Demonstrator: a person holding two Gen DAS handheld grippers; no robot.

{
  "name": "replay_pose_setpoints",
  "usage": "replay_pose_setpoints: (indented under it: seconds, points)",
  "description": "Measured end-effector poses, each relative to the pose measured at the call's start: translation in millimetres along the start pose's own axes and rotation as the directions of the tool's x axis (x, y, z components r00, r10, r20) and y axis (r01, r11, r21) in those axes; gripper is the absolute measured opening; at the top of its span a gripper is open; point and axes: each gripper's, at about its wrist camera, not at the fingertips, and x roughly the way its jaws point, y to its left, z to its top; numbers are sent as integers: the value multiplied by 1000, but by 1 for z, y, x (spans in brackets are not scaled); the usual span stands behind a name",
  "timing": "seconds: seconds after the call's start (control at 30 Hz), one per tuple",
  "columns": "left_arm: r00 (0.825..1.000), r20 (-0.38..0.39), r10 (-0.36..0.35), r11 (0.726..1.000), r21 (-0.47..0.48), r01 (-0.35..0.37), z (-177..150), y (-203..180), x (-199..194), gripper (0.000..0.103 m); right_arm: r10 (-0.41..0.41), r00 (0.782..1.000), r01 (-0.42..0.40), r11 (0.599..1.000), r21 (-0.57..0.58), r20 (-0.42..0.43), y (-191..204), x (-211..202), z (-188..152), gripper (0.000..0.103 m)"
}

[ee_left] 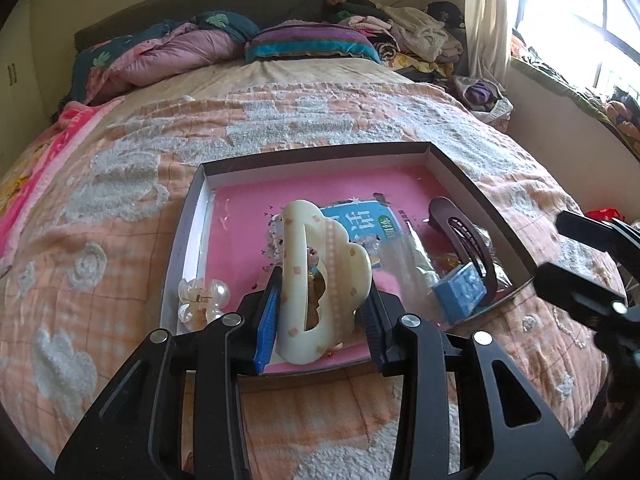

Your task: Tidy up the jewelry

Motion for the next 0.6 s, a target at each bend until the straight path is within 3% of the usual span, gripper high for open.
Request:
replay_pose_setpoints:
  seconds: [0.07,0.3,0.43,0.6]
  points:
    - [999,29,16,1000,0,-16,0,-1,-7,50,-8,1000,8,1000,22,5,-5,-12,-4,89]
    - [998,48,30,998,-52,-27,3,-2,-23,70,-58,995,52,996,74,76,-20,-64,-14,96]
    - [995,94,35,994,-107,-25,6,-6,-49,90,-76,988,63,994,94,133,-28,-99,-19,97]
    - [992,117,51,996,-82,-41,6,-17,-74,93,-102,976,85,992,96,191,-32,-133,-21,97]
